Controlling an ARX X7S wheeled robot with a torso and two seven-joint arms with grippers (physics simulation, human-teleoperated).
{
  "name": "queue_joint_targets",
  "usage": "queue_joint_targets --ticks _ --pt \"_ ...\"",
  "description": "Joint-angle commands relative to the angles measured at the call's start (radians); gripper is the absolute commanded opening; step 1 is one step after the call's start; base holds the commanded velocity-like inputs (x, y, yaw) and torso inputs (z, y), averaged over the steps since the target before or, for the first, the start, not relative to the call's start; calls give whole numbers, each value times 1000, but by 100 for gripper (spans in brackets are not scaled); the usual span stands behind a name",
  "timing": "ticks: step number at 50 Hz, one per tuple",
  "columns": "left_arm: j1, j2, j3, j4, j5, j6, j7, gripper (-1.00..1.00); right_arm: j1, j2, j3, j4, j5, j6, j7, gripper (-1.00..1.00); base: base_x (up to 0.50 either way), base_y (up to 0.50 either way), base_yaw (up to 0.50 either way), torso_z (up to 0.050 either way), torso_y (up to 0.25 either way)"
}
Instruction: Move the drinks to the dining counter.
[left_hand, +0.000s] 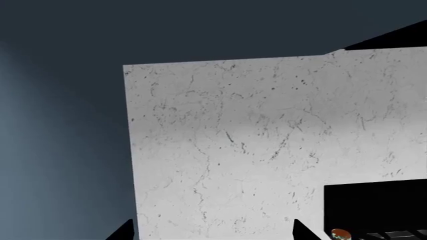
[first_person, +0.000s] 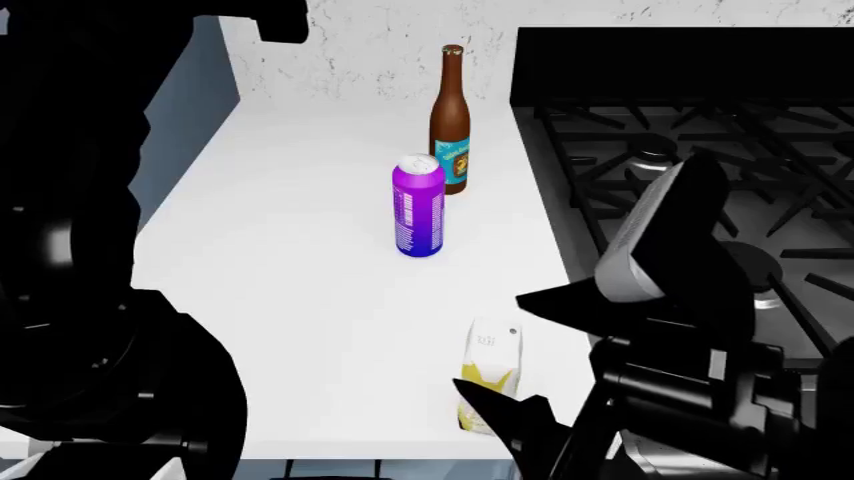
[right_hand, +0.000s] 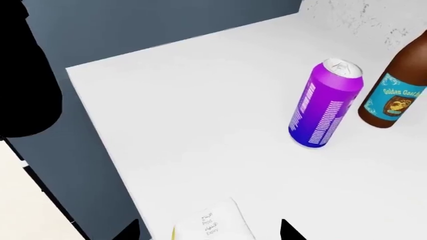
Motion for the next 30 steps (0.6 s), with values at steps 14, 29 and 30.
queue_joint_targets --ticks 14,29,30 --pt "-5 0 -2 1 -20 0 -10 100 -39 -10 -1 15 -101 18 -71 100 0 0 0 0 0" --pt "-6 0 -3 -1 -25 0 -13 100 -80 -6 -2 12 -139 5 -115 100 0 0 0 0 0" --pt "-6 0 -2 -1 -26 0 -14 100 -86 -6 -2 12 -142 5 -118 100 0 0 0 0 0"
